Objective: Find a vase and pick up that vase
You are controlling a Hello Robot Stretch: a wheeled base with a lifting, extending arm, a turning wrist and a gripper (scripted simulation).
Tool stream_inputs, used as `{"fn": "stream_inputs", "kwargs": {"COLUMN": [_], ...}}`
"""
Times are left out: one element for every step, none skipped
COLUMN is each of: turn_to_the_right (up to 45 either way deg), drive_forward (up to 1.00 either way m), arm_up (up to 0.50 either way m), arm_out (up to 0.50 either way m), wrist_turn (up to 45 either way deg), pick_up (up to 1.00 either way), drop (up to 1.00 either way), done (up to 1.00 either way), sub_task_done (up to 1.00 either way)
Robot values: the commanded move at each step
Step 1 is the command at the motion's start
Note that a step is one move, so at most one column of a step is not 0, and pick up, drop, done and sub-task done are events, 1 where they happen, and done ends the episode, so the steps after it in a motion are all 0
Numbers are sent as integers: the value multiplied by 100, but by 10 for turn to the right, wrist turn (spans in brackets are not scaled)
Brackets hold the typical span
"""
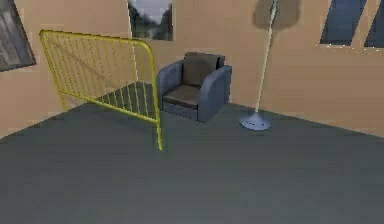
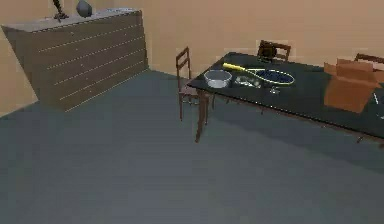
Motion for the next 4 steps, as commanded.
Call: {"fn": "stream_inputs", "kwargs": {"turn_to_the_right": [450, 180, 0, 90], "drive_forward": [0, 0, 100, 0], "arm_up": [0, 0, 0, 0], "arm_out": [0, 0, 0, 0], "wrist_turn": [0, 0, 0, 0], "pick_up": [0, 0, 0, 0], "drop": [0, 0, 0, 0], "done": [0, 0, 0, 0], "sub_task_done": [0, 0, 0, 0]}}
